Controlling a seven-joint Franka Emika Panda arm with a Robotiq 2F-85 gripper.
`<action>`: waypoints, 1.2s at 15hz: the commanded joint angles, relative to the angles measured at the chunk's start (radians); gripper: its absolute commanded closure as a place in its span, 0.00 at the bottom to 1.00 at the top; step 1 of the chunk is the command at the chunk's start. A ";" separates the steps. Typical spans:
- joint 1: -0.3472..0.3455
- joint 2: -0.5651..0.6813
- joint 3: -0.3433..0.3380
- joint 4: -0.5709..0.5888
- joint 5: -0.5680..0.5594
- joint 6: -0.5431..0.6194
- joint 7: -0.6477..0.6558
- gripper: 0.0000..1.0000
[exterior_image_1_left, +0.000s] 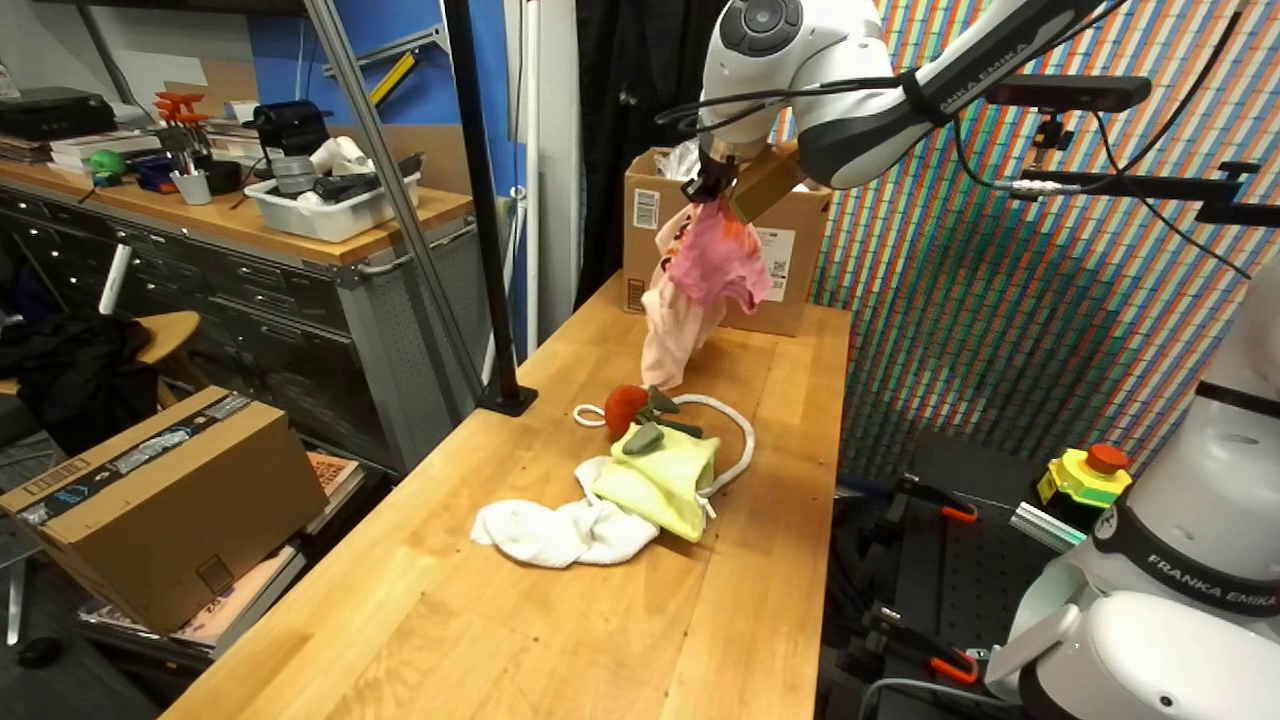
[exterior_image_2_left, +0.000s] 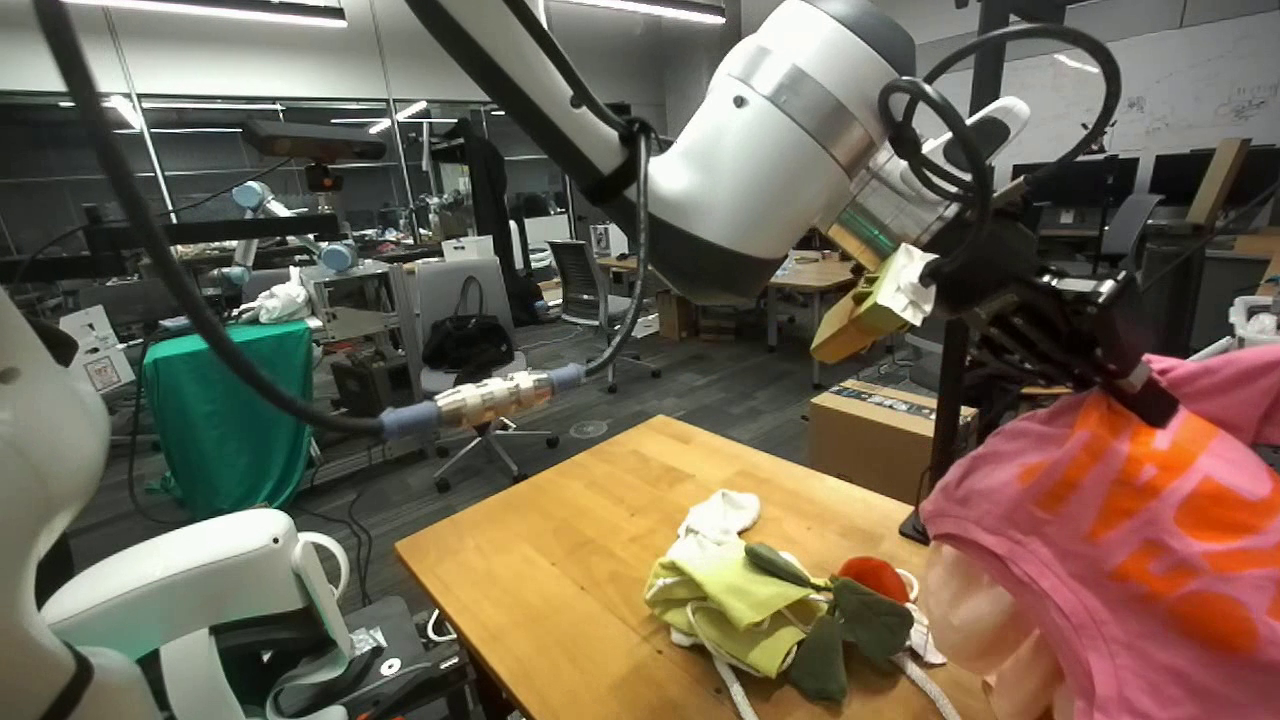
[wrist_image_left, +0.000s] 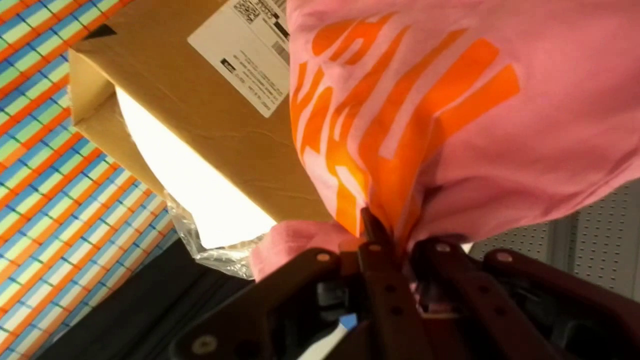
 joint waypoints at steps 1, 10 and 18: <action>-0.033 -0.015 -0.006 -0.025 -0.057 -0.047 0.054 0.92; -0.103 0.017 -0.055 -0.078 -0.078 -0.123 0.106 0.92; -0.122 0.088 -0.069 -0.054 -0.060 -0.115 0.150 0.92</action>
